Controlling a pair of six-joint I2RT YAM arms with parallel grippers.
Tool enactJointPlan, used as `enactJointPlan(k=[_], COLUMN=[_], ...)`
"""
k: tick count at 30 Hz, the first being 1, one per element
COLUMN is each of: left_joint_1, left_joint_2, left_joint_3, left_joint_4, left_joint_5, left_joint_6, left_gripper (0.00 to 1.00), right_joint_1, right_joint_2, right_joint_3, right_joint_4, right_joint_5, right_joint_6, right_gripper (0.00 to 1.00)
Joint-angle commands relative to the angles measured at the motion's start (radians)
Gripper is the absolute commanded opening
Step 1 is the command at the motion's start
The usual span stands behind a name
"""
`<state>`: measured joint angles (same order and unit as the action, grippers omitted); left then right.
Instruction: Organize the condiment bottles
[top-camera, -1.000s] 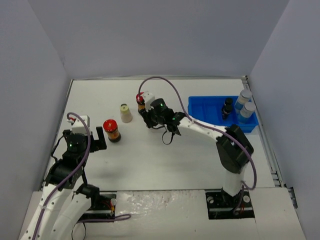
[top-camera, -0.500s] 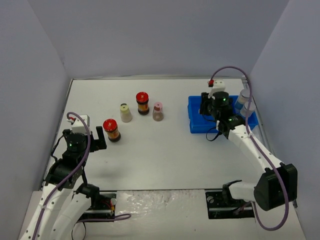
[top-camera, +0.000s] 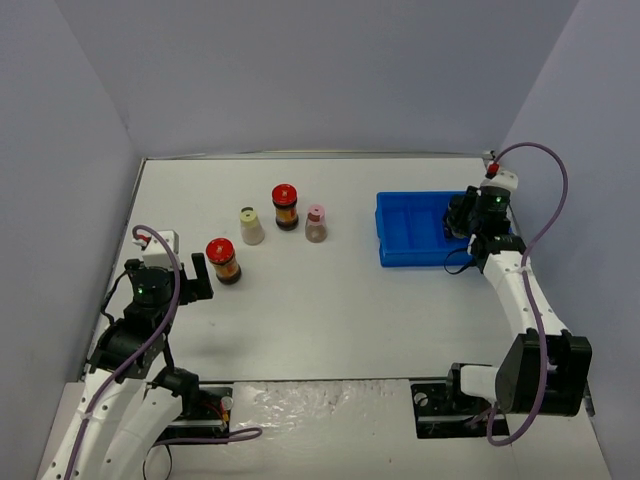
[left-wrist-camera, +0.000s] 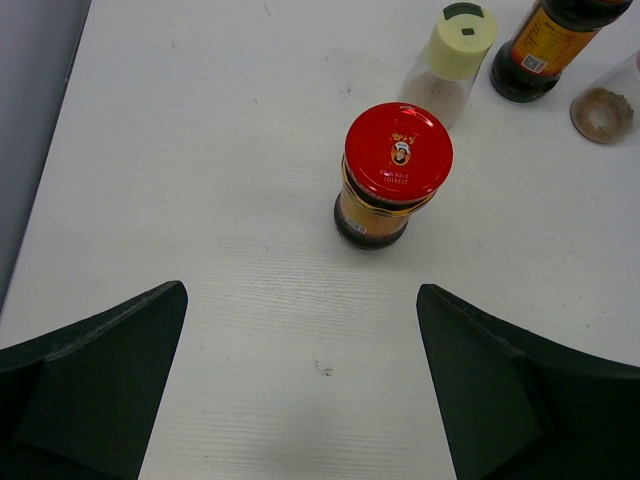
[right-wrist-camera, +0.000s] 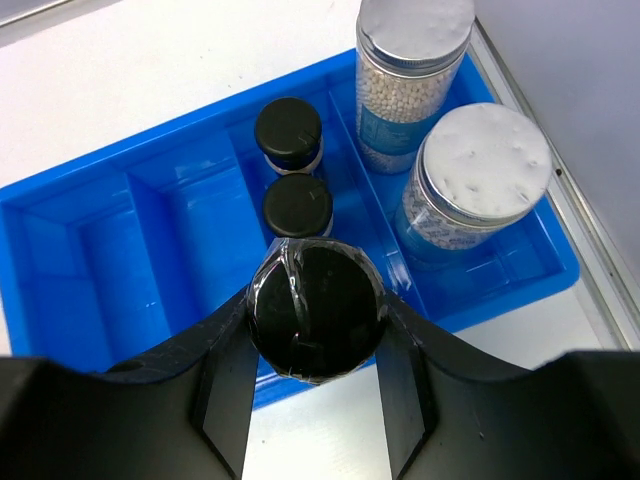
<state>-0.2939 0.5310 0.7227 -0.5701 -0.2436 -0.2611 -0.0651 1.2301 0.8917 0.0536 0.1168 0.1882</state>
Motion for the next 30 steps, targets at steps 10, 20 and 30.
enactJointPlan(k=[10,20,30], left_joint_1=[0.002,0.002,0.002], left_joint_2=[-0.016,-0.009,0.001], left_joint_3=[0.023,0.023,0.023], left_joint_4=[0.062,0.065,0.064], left_joint_5=[-0.01,-0.008,-0.006], left_joint_6=[0.01,0.013,0.01], left_gripper=[0.97,0.97,0.97], right_joint_1=[-0.012,-0.012,0.004], right_joint_2=[0.135,0.196,0.082], right_joint_3=[-0.059,-0.128,-0.101], right_joint_4=[0.184,0.259,0.164], right_joint_5=[0.09,0.075,0.084], right_joint_6=[0.036,0.048,0.075], right_gripper=[0.0,0.15,0.71])
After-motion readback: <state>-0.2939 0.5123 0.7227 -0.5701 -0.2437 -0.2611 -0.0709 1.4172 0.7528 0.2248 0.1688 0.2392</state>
